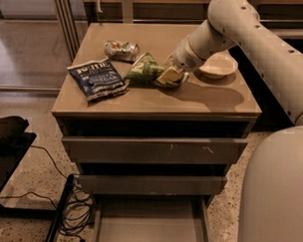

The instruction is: Place green jalapeno chip bag into bottom drawer

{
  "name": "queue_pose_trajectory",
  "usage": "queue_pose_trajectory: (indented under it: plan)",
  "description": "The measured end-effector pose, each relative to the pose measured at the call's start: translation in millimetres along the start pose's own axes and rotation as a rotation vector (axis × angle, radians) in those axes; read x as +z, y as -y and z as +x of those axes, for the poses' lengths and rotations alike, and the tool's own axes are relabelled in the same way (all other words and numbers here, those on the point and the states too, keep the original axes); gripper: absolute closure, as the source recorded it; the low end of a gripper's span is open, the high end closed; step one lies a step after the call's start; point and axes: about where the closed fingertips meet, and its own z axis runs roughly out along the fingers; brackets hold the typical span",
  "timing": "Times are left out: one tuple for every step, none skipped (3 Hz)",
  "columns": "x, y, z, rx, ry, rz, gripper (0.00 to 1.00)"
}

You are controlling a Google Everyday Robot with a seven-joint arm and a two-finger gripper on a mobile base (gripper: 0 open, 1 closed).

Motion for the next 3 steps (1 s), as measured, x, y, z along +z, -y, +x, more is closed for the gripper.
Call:
queue_pose_trajectory:
  plan:
    - [-1.6,0.7,-2.4,-0.006,-0.021,-0.004,1.0]
    - [-22.6,-10.8,-2.7,-0.007,-0.032,0.01,1.0]
    - [-53.6,-28.5,-7.8,-0.014,-0.016,0.045,1.0]
